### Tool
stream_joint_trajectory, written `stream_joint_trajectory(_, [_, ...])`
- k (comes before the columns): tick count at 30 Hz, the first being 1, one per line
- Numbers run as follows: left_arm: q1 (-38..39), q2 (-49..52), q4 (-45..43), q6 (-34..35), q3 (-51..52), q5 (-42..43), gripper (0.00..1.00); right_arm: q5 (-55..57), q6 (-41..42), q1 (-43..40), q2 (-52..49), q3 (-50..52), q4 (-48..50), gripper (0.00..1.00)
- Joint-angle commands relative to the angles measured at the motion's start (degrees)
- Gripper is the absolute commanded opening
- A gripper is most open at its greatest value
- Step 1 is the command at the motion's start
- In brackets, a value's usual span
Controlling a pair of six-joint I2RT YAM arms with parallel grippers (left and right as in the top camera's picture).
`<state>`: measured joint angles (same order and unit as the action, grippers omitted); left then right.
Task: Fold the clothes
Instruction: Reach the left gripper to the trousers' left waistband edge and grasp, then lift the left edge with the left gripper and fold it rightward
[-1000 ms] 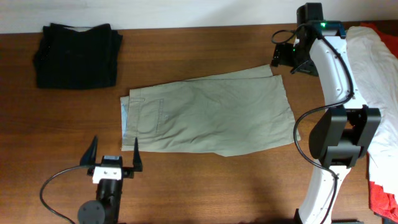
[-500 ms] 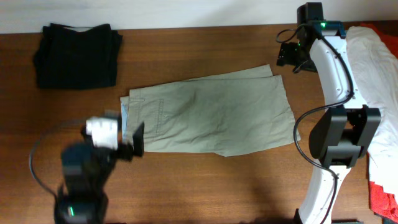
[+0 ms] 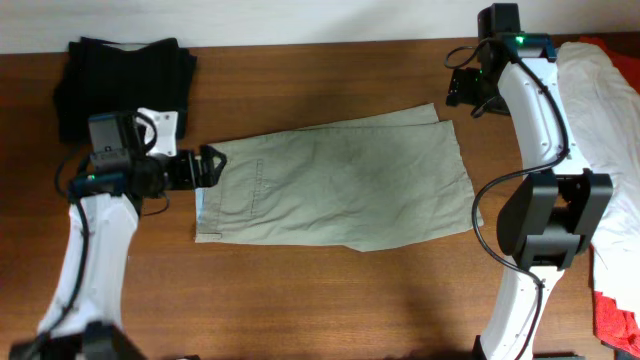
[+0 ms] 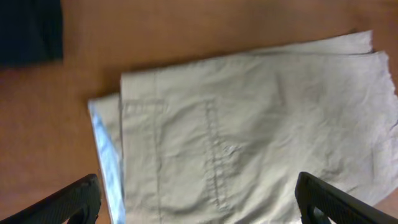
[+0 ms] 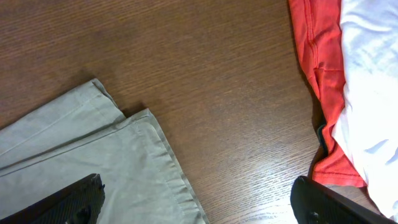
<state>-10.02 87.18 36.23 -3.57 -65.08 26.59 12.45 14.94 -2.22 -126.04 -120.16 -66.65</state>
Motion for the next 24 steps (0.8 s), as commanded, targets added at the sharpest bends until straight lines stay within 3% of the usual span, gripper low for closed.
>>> stream_joint_trajectory(1, [-4.57, 5.53, -0.17, 0.33, -0.90, 3.67, 0.99, 1.14, 0.15, 0.26, 2.10, -0.92, 0.00, 0.99])
stream_joint_trajectory(13, [-6.86, 19.43, -0.46, -0.42, -0.87, 4.48, 0.99, 1.14, 0.15, 0.26, 2.10, -0.92, 0.00, 0.99])
stream_joint_trajectory(19, [-6.86, 24.02, 0.55, -4.04, -0.83, 5.46, 0.99, 1.14, 0.15, 0.26, 2.10, -0.92, 0.00, 0.99])
stream_joint_trajectory(24, [-6.86, 29.22, 0.61, -6.40, -0.83, 11.30, 0.99, 1.14, 0.15, 0.26, 2.10, -0.92, 0.00, 0.99])
